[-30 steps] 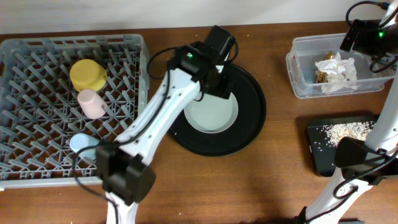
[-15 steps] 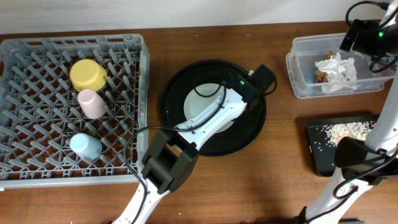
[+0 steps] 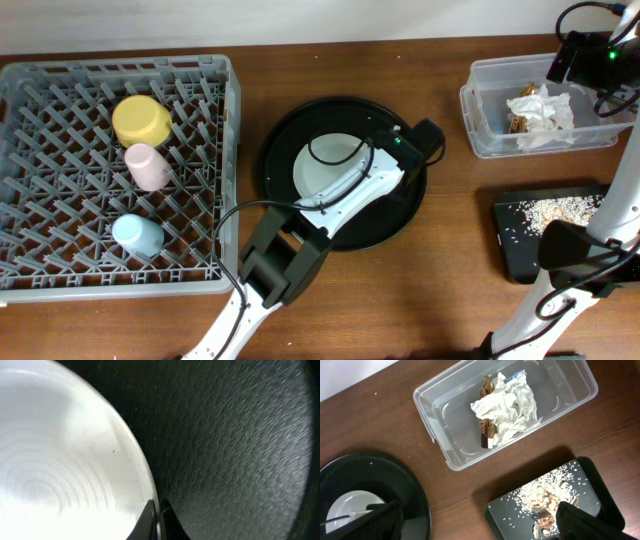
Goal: Sort waste into correct bins and load items into the dishwasher rack
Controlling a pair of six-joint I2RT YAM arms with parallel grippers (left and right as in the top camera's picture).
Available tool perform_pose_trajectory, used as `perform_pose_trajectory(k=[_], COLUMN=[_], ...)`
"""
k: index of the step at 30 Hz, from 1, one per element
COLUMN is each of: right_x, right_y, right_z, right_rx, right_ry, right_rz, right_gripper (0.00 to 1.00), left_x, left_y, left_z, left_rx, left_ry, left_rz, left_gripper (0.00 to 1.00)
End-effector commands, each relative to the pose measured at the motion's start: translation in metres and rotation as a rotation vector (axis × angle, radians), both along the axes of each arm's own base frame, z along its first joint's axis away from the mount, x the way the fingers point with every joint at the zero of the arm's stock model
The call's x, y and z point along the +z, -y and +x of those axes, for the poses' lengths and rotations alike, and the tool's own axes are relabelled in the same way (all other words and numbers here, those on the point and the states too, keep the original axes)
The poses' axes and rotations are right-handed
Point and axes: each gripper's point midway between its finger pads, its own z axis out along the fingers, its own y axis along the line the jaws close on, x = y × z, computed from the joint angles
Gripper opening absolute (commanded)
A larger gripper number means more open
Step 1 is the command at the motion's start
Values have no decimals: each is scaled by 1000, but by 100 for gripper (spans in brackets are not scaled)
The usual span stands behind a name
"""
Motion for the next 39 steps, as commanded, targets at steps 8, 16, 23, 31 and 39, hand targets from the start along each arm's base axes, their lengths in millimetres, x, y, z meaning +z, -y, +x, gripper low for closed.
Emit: perform_pose_trajectory(k=[8, 16, 23, 31, 39], right_x=[3, 3, 3, 3, 3], right_y=[0, 0, 0, 0, 0], right_z=[-4, -4, -4, -4, -4], right_rx=[4, 4, 4, 4, 4], right_ry=[1, 1, 1, 1, 1], right_rz=[-2, -2, -2, -2, -2], right_gripper=[98, 98, 98, 99, 98], left_x=[186, 276, 290, 247, 240], left_y=[-47, -175, -269, -273, -298], left_z=[43, 94, 115, 133, 138], left_rx=[106, 39, 187, 241, 292], left_ry=[50, -79, -64, -175, -159], left_rz=[-281, -991, -1209, -1281, -1287], left_gripper=[1, 1, 1, 1, 13])
